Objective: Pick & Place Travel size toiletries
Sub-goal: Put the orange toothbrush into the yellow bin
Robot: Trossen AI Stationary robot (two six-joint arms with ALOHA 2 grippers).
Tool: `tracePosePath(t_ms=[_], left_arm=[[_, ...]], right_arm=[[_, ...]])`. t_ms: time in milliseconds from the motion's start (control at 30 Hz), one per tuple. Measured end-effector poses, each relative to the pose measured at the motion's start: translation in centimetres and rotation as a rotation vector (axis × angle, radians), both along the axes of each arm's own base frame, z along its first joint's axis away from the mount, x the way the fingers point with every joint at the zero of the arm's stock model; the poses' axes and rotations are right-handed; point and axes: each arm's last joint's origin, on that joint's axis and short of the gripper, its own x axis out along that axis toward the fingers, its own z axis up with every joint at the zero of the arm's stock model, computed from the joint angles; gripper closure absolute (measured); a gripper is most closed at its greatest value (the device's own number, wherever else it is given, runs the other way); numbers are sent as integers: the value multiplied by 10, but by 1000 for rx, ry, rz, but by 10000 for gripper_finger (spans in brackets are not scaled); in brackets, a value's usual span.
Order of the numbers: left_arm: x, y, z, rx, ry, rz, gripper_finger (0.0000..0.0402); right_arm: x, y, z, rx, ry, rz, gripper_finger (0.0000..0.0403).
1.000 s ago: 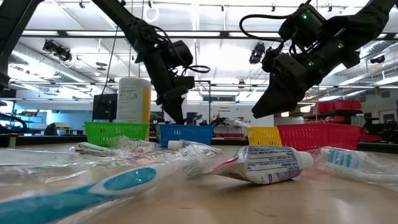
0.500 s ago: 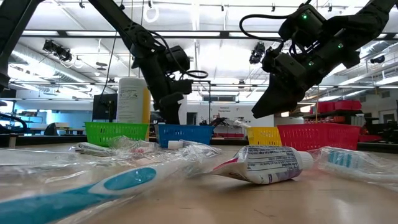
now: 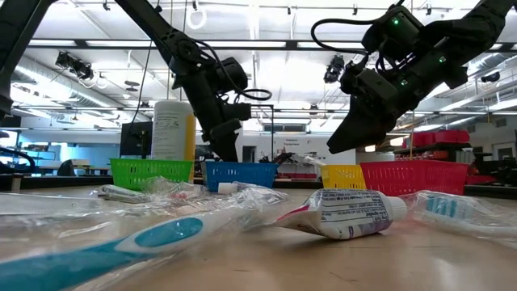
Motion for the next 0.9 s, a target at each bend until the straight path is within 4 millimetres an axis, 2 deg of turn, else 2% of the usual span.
tracePosePath(t_ms=[233, 600, 900], left_arm=[[1, -7, 9, 36, -5, 21, 274], [-1, -42, 57, 79, -128, -55, 289], [2, -81, 60, 27, -78, -124, 290]], right_arm=[[0, 0, 0, 0, 0, 0, 258], [0, 0, 0, 0, 0, 0, 258], [0, 0, 0, 0, 0, 0, 258]])
